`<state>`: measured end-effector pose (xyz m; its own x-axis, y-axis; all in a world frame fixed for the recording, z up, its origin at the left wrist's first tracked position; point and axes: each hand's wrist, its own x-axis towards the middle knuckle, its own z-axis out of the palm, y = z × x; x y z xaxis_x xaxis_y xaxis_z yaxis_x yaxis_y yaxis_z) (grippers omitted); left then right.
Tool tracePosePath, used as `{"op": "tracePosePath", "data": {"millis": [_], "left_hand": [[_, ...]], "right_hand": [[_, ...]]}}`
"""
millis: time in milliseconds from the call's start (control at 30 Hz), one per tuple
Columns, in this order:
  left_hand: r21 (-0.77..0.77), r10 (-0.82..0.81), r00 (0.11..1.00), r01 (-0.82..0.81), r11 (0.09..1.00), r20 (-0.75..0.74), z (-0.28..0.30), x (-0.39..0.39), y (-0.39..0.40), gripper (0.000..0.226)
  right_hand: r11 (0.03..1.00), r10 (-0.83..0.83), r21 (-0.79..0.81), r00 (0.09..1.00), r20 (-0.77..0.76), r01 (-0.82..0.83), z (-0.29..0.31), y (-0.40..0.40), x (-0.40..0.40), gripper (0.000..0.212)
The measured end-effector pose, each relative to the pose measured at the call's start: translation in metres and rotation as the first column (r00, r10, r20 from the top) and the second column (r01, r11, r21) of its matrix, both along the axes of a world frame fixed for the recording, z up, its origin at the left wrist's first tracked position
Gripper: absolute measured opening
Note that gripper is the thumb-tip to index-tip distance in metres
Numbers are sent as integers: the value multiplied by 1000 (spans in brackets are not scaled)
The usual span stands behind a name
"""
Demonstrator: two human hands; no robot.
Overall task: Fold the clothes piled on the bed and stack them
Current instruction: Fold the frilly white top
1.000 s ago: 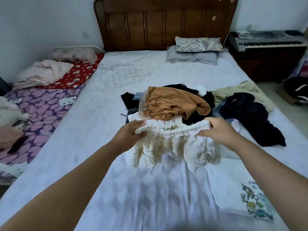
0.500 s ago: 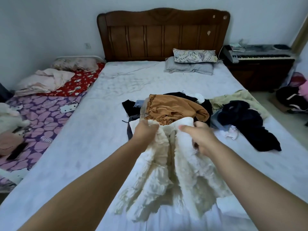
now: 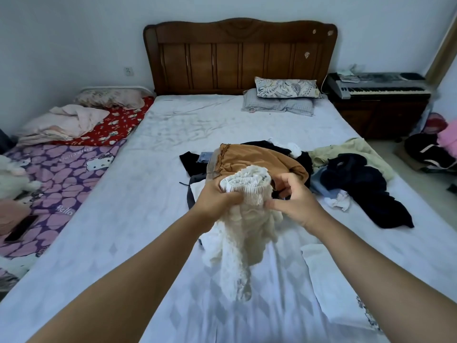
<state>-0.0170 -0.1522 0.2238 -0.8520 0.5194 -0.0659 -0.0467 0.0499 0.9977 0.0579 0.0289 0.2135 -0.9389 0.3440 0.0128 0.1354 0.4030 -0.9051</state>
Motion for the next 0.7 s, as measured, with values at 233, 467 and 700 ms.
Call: {"op": "tracePosePath", "data": {"millis": [233, 467, 700], "left_hand": [[-84, -231, 970, 237, 968, 76, -9, -13, -12, 64], [-437, -186, 968, 96, 895, -167, -52, -26, -18, 26], [-346, -170, 806, -46, 937, -567, -51, -44, 16, 36]], "right_hand": [[908, 357, -284, 924, 139, -308, -6, 5, 1, 89], [952, 253, -242, 930, 268, -189, -49, 11, -7, 60], [999, 48, -19, 990, 130, -46, -41, 32, -32, 43]]}}
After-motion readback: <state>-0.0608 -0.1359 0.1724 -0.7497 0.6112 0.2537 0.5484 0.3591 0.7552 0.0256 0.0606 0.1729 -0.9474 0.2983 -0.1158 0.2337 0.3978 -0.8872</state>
